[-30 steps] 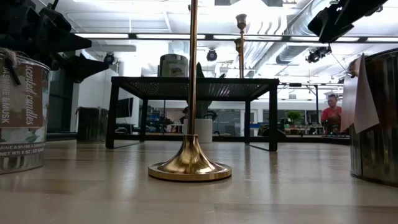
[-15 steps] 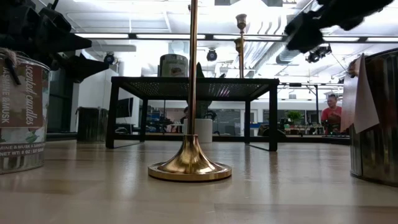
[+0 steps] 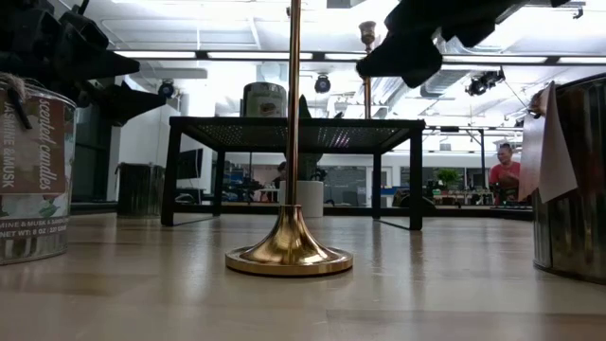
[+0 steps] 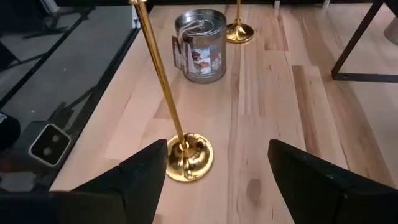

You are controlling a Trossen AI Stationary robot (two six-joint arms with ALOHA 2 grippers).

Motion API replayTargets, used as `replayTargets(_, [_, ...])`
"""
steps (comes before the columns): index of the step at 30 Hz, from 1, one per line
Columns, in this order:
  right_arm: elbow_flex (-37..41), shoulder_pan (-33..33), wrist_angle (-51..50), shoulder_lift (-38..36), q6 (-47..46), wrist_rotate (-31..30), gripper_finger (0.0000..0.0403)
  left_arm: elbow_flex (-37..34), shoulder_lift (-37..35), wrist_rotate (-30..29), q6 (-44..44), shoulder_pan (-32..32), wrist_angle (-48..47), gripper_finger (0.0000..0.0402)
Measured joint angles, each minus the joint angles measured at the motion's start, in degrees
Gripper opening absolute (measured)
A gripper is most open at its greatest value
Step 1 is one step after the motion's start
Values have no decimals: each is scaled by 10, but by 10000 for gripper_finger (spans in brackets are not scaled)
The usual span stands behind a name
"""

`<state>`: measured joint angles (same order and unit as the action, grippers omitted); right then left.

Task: Pick & Place candle stick holders
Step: Align the gold candle holder on the shelf with the other gold candle holders

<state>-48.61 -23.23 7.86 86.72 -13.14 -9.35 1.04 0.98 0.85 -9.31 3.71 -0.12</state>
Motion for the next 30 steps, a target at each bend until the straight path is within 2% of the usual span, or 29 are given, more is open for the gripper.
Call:
replayTargets(7, [-52, -5, 2, 56, -19, -12, 271, 0, 0, 0, 0, 0, 0, 392])
replayTargets(16, [-112, -10, 2, 118, -19, 5, 271, 0, 0, 0, 0, 0, 0, 392])
replayTargets(25, [-146, -9, 2, 146, -21, 3, 268, 0, 0, 0, 0, 0, 0, 392])
replayTargets(30, [-154, -10, 2, 148, -26, 3, 247, 0, 0, 0, 0, 0, 0, 392])
